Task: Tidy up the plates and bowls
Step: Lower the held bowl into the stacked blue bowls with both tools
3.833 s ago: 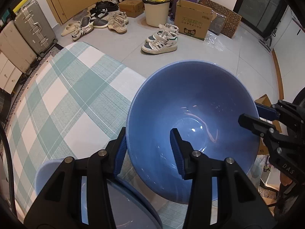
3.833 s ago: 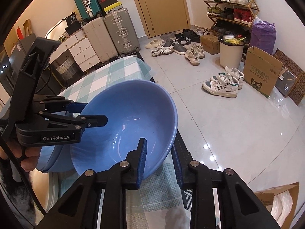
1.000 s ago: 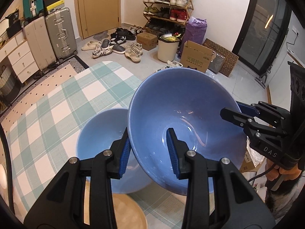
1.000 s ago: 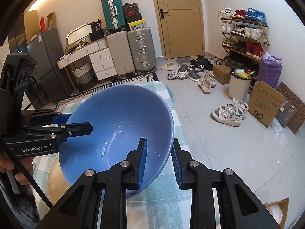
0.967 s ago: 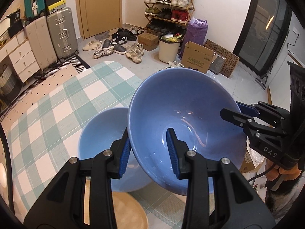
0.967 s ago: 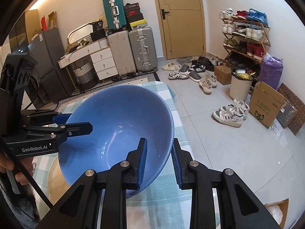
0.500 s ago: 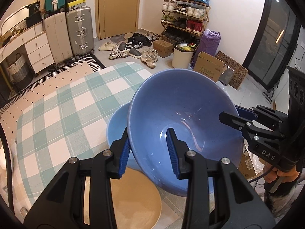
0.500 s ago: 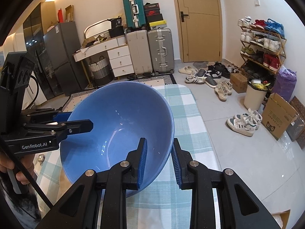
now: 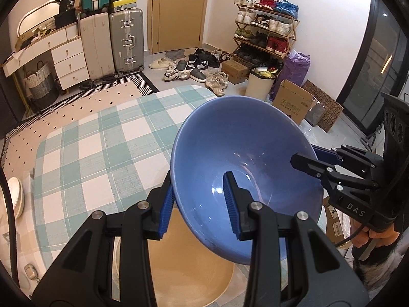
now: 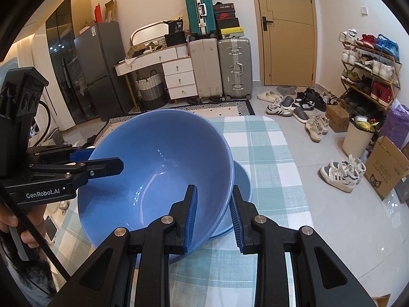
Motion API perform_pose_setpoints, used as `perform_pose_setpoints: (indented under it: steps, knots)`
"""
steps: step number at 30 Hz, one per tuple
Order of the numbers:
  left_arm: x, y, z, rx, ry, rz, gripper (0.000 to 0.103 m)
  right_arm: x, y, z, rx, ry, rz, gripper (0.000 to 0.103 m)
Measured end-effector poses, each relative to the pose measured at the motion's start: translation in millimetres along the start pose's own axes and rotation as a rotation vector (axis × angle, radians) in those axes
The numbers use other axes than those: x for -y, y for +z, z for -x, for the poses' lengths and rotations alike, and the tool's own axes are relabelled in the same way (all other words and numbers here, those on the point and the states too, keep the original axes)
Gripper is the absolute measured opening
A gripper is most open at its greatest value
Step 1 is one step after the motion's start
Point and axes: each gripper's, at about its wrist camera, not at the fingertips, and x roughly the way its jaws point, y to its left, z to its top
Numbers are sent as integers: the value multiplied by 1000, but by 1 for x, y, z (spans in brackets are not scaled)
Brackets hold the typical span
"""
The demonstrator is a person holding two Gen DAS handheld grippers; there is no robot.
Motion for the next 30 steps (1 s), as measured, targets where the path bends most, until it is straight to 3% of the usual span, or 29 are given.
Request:
perform_pose_setpoints:
  steps: [10, 30]
  knots:
    - [-18, 11, -25, -12, 9, 40, 33, 3, 14, -32, -25, 12, 3, 27]
    - [-18, 36, -147, -102, -16, 21, 33, 44, 20, -89, -104, -42, -47, 27]
